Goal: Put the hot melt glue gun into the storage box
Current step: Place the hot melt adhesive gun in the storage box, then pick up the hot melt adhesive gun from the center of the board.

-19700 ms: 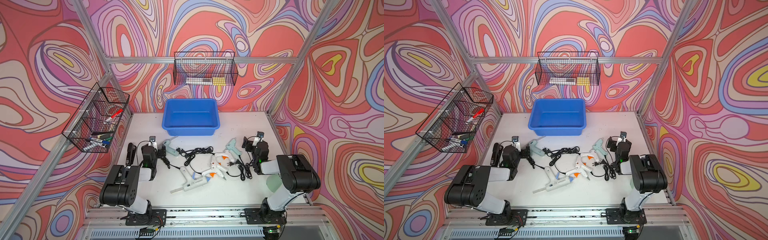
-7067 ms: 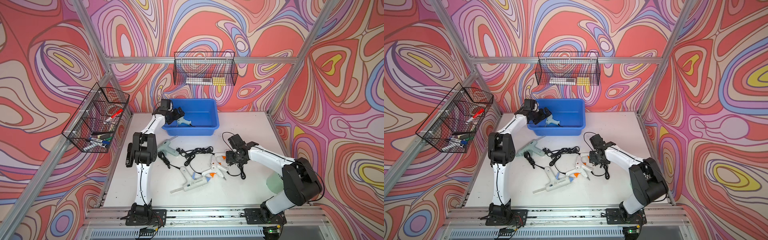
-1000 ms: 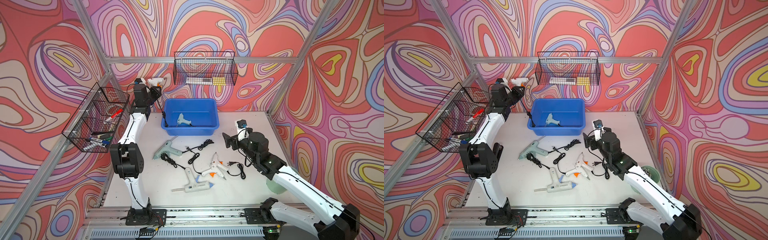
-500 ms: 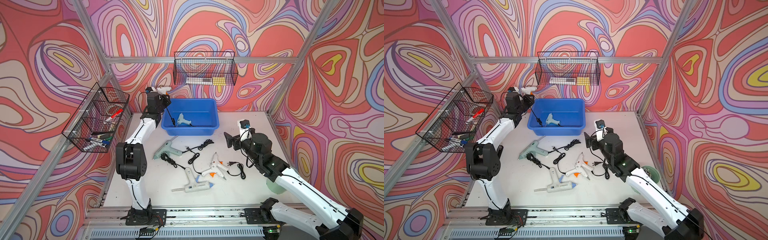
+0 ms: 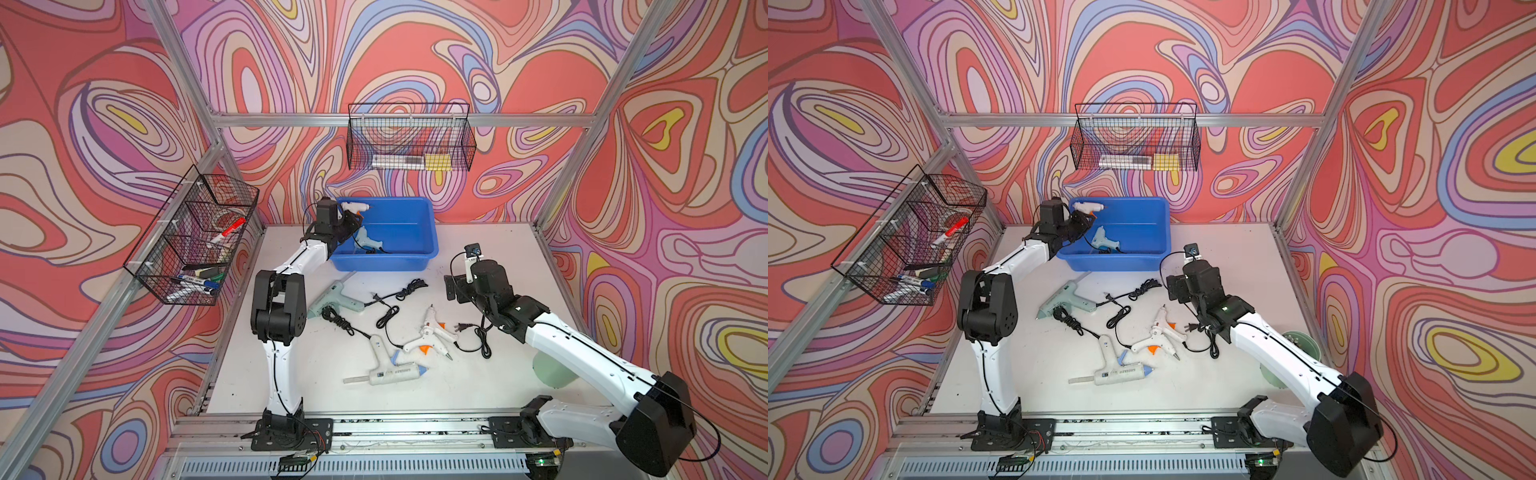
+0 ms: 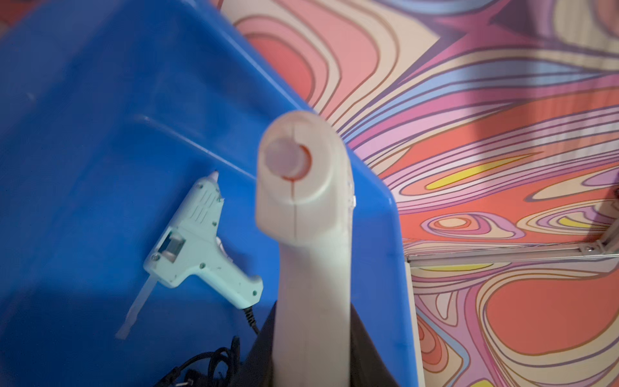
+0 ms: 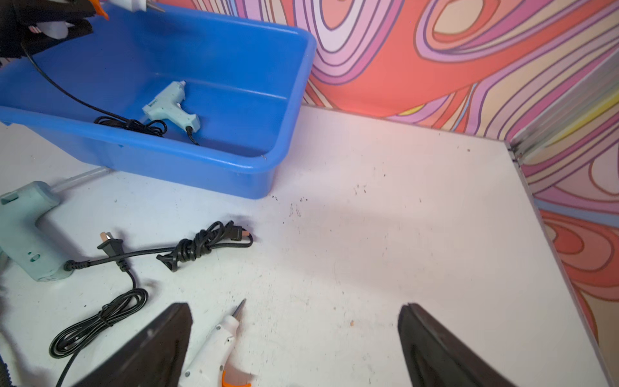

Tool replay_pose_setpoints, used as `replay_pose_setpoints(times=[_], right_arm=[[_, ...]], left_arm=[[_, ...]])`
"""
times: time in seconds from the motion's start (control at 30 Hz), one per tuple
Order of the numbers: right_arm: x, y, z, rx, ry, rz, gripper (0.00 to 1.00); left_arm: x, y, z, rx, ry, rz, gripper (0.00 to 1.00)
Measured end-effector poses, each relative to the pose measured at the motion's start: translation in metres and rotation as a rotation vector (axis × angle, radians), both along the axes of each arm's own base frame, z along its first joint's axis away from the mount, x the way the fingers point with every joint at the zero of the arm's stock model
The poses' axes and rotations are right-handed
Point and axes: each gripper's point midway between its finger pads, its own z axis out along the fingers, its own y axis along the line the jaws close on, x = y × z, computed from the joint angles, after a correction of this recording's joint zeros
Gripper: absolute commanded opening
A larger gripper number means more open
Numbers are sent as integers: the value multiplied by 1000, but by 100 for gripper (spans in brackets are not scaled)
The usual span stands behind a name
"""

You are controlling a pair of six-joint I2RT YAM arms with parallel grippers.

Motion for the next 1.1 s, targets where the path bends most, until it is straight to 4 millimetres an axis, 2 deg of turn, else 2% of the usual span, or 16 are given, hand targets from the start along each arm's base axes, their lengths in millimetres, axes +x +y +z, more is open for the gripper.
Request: replay_pose_setpoints(times=[0.1,0.23,0.3,0.47,0.6,0.67,0.73,0.83,1.0,1.07,1.1], right_arm=[[-6,-7,-12,22,48,-50,98],[-16,-14,-30,36,126,-106,98],[-21,-16,-46,39,188,-132,98],[-41,-13,-91,74,350,-154,97],[-65,-6,-125,109,470,-113,88],[-76,-2,-138,123,527,-88,74],[-82,1,-147,133,566,-69,67],[-87,7,-155,141,610,-45,64],[-92,11,-172,130,668,-24,62],[-92,13,-176,129,681,-17,62],[-92,13,-178,126,685,-15,62]], left_arm=[[-4,-3,-21,-2,55,-15,0],[-9,-7,-32,-4,87,-33,0],[-11,-10,-36,-1,94,-44,0],[-11,-15,-57,22,137,-77,9],[-11,-20,-80,44,192,-108,14],[-12,-21,-90,58,216,-123,23],[-14,-21,-94,73,231,-134,36],[-16,-21,-97,92,243,-146,52],[-18,-18,-98,123,251,-147,89],[-18,-15,-99,143,259,-139,99],[-19,-13,-99,153,263,-137,99]])
